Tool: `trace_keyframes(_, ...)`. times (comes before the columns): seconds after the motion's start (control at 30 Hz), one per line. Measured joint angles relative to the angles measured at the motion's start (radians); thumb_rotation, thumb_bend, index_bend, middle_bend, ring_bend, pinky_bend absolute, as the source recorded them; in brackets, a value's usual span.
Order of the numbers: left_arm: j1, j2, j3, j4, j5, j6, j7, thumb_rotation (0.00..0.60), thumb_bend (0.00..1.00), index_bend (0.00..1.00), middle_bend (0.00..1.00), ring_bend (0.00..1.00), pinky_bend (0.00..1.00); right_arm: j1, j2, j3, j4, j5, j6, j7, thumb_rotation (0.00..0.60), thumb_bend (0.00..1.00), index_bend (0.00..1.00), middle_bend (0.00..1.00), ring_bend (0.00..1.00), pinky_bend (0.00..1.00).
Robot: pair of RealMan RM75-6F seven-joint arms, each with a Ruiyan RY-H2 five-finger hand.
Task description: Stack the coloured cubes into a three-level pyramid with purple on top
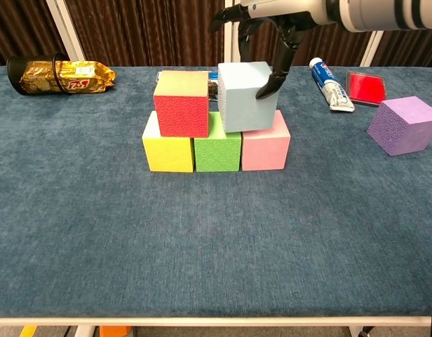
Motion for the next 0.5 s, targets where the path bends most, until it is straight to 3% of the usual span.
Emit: trace_keyframes(0.5, 0.009, 0.005, -0.003, 0.013, 0.010, -0.019, -0.018, 0.600, 0.23, 0.09, 0.09, 0.00, 0.09, 0.054, -0.051, -0.031, 0.026, 0.067, 0.047, -0.025, 0.600, 0.12, 0.00, 0.52, 0.08, 0.00)
